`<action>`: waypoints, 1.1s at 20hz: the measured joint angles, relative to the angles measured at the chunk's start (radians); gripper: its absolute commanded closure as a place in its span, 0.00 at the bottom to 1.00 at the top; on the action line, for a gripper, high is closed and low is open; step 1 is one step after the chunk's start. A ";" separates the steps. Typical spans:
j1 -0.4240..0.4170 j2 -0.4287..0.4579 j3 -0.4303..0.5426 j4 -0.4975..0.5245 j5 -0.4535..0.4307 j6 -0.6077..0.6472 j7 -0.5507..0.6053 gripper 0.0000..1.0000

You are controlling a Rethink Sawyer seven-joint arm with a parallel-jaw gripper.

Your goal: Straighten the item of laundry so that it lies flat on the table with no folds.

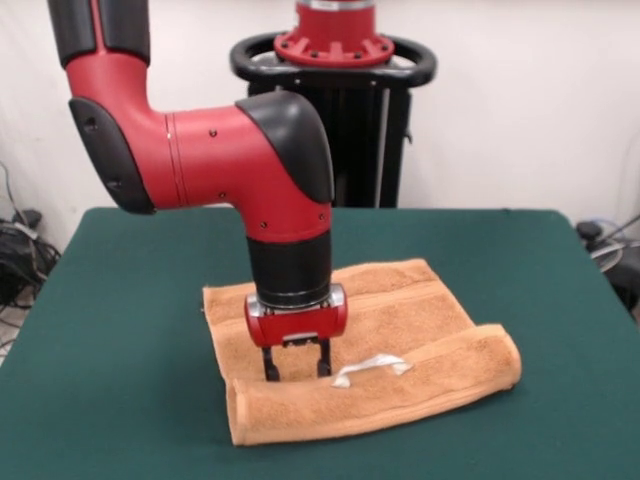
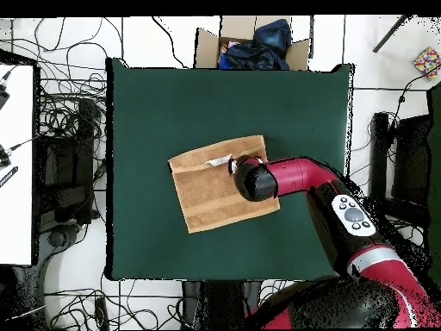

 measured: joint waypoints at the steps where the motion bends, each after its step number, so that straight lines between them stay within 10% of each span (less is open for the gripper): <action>1: 0.000 0.004 0.005 -0.008 0.000 -0.004 0.000 0.00; 22: 0.031 0.013 -0.001 -0.046 0.005 -0.004 0.000 0.00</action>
